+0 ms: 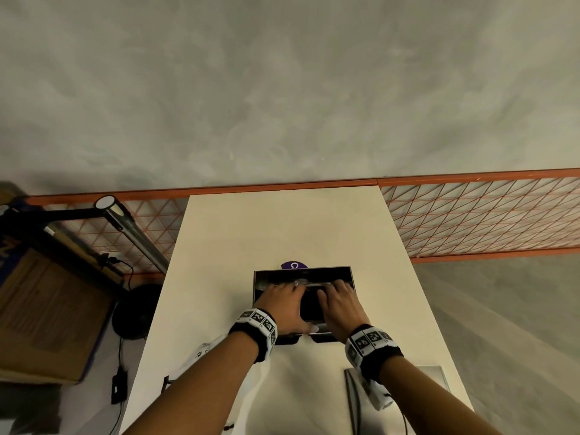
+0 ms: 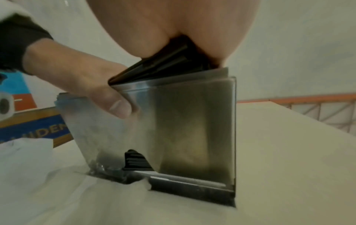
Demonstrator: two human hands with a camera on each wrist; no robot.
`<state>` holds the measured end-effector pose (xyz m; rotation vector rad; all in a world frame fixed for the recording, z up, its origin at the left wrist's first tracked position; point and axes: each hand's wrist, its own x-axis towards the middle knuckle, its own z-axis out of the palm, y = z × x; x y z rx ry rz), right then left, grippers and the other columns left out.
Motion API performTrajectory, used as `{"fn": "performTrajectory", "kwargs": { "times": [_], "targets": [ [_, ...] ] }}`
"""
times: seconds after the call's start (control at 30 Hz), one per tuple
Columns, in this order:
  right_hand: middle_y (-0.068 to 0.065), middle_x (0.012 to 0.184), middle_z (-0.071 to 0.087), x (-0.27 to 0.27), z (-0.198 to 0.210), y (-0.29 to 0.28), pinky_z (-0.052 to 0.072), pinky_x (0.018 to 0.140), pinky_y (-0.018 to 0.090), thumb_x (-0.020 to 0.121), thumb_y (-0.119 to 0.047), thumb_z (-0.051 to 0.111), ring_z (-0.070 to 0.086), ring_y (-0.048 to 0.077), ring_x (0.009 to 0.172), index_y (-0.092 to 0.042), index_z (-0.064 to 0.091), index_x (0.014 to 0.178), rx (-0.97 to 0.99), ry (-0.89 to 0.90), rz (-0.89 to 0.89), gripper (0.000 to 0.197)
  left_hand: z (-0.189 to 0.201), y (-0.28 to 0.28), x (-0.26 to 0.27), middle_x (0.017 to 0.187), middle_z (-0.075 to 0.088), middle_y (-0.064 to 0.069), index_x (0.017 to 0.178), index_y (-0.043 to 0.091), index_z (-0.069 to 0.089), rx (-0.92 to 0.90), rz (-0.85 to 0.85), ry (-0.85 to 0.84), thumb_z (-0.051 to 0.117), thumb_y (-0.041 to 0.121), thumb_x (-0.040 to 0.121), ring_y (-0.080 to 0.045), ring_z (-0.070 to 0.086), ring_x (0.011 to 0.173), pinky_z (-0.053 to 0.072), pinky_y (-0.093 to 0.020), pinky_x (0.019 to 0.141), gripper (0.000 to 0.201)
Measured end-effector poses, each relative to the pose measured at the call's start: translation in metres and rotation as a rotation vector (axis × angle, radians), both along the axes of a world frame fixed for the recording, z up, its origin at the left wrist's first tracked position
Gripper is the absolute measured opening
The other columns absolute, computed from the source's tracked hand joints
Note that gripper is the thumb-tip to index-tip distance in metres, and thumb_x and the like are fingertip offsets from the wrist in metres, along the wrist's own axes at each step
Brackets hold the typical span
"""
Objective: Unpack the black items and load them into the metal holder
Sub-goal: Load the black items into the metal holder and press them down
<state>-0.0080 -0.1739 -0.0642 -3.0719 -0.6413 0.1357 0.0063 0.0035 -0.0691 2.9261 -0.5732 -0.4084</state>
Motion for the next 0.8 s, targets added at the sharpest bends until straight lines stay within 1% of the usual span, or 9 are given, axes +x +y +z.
{"fn": "performTrajectory", "kwargs": {
  "times": [0.07, 0.1, 0.2, 0.3, 0.37, 0.43, 0.53, 0.7, 0.8],
  "targets": [
    [0.013, 0.080, 0.064, 0.004, 0.000, 0.003, 0.052, 0.068, 0.041, 0.082, -0.012, 0.054, 0.058, 0.034, 0.076, -0.008, 0.060, 0.086, 0.036, -0.002, -0.053, 0.008, -0.001, 0.001, -0.001, 0.136, 0.060, -0.001, 0.143, 0.022, 0.043, 0.006, -0.005, -0.014, 0.058, 0.088, 0.060, -0.025, 0.059, 0.121, 0.045, -0.042, 0.105, 0.107],
    [0.015, 0.083, 0.067, 0.006, 0.001, 0.005, 0.053, 0.069, 0.042, 0.084, -0.011, 0.056, 0.061, 0.036, 0.078, -0.007, 0.062, 0.090, 0.042, 0.024, -0.054, 0.009, -0.001, 0.002, 0.000, 0.138, 0.059, -0.001, 0.145, 0.022, 0.041, 0.006, -0.006, -0.005, 0.058, 0.087, 0.061, -0.026, 0.058, 0.123, 0.045, -0.042, 0.106, 0.108],
    [0.015, 0.096, 0.068, 0.010, 0.004, 0.007, 0.052, 0.072, 0.044, 0.093, -0.017, 0.048, 0.064, 0.038, 0.087, -0.008, 0.064, 0.106, 0.049, 0.042, -0.001, 0.022, 0.003, 0.003, 0.003, 0.144, 0.056, -0.003, 0.146, 0.022, 0.039, 0.010, -0.030, 0.075, 0.063, 0.086, 0.061, -0.027, 0.057, 0.125, 0.046, -0.041, 0.106, 0.110],
    [0.007, 0.095, 0.068, 0.007, 0.007, 0.005, 0.052, 0.066, 0.043, 0.094, -0.029, 0.043, 0.065, 0.034, 0.082, -0.018, 0.063, 0.109, 0.011, -0.006, 0.087, 0.027, 0.004, 0.010, 0.009, 0.149, 0.050, -0.002, 0.149, 0.027, 0.032, 0.024, -0.045, 0.181, 0.067, 0.087, 0.057, -0.028, 0.053, 0.131, 0.046, -0.042, 0.107, 0.116],
    [0.003, 0.092, 0.067, 0.005, 0.010, 0.002, 0.053, 0.070, 0.044, 0.093, -0.035, 0.038, 0.065, 0.033, 0.080, -0.024, 0.062, 0.110, -0.032, -0.015, 0.127, 0.032, 0.001, 0.014, 0.009, 0.150, 0.050, -0.002, 0.148, 0.032, 0.030, 0.033, -0.028, 0.195, 0.065, 0.090, 0.051, -0.028, 0.054, 0.131, 0.048, -0.044, 0.106, 0.118],
    [0.002, 0.093, 0.067, 0.004, 0.009, -0.002, 0.050, 0.075, 0.046, 0.094, -0.038, 0.029, 0.062, 0.033, 0.083, -0.026, 0.061, 0.109, -0.075, -0.023, 0.144, 0.038, -0.001, 0.015, 0.007, 0.148, 0.051, -0.001, 0.144, 0.034, 0.032, 0.038, -0.017, 0.183, 0.063, 0.091, 0.049, -0.028, 0.055, 0.129, 0.048, -0.046, 0.105, 0.115],
    [0.003, 0.099, 0.066, 0.004, 0.005, -0.003, 0.047, 0.080, 0.044, 0.096, -0.037, 0.020, 0.060, 0.032, 0.092, -0.024, 0.061, 0.105, -0.043, -0.007, 0.115, 0.044, -0.004, 0.012, 0.000, 0.145, 0.053, 0.000, 0.142, 0.033, 0.036, 0.036, -0.008, 0.127, 0.062, 0.086, 0.052, -0.028, 0.055, 0.129, 0.046, -0.047, 0.106, 0.107],
    [0.002, 0.104, 0.067, -0.002, 0.004, 0.009, 0.046, 0.083, 0.043, 0.097, -0.040, 0.018, 0.060, 0.031, 0.100, -0.028, 0.061, 0.102, -0.058, 0.044, 0.014, 0.045, -0.007, 0.015, -0.019, 0.138, 0.058, 0.004, 0.138, 0.033, 0.040, -0.011, -0.017, -0.044, 0.062, 0.075, 0.061, -0.024, 0.057, 0.125, 0.042, -0.042, 0.110, 0.091],
    [0.004, 0.118, 0.062, -0.004, 0.006, 0.008, 0.040, 0.091, 0.048, 0.094, -0.046, 0.007, 0.055, 0.035, 0.113, -0.030, 0.054, 0.121, -0.123, 0.088, 0.074, 0.056, -0.006, 0.014, -0.023, 0.134, 0.060, 0.004, 0.135, 0.032, 0.042, -0.012, -0.023, -0.036, 0.064, 0.073, 0.062, -0.023, 0.058, 0.122, 0.043, -0.039, 0.109, 0.087]
  ]
}}
